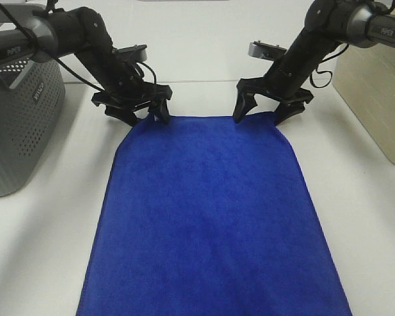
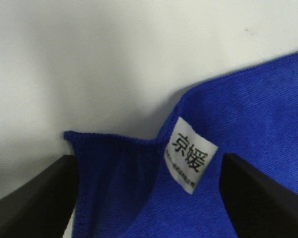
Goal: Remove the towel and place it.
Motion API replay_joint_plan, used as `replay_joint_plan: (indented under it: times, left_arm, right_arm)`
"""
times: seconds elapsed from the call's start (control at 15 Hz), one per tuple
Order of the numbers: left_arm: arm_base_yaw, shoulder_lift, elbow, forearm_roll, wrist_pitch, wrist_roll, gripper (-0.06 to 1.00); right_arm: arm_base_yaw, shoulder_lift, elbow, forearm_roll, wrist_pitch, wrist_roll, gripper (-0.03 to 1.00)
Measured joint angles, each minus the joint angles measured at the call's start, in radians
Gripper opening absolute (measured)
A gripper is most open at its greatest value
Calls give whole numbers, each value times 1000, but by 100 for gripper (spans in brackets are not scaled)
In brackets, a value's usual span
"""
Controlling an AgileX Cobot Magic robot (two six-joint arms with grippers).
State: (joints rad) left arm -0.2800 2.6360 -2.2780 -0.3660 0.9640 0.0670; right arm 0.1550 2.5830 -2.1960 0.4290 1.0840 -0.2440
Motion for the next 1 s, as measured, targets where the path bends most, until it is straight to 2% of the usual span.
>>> replay_joint_plan:
  times: [0.2,0.33,0.4,0.47,0.53,0.67,0.73,0.8,1.0]
  left_arm:
    - [-15,0,0,-2,-3,8,72]
    - [-15,1,0,5,-3,8,61]
    - [-15,2,0,17,-3,10,51]
    - [-15,4,0,25,-3,11,37]
    - [-15,5,0,26,-5,15,31]
    - [-15,9,0,28,-25,49,7]
    - [-15,9,0,28,-27,65,1]
    - [-15,9,1,28,-27,72,1]
    - [-15,9,1,41,-31,75,0]
  right_arm:
    - [24,0,0,-41,-7,-2,89]
    - [28,0,0,-84,-7,-8,81]
    - [29,0,0,-106,-7,-8,75]
    - [28,0,0,-131,-8,-9,58]
    - [28,2,0,-136,-6,-9,52]
    - [27,5,0,-149,-7,-13,25]
    - [27,8,0,-149,-7,-22,12]
    - [27,8,0,-149,-7,-39,3]
    - [27,9,-2,-153,-10,-66,2]
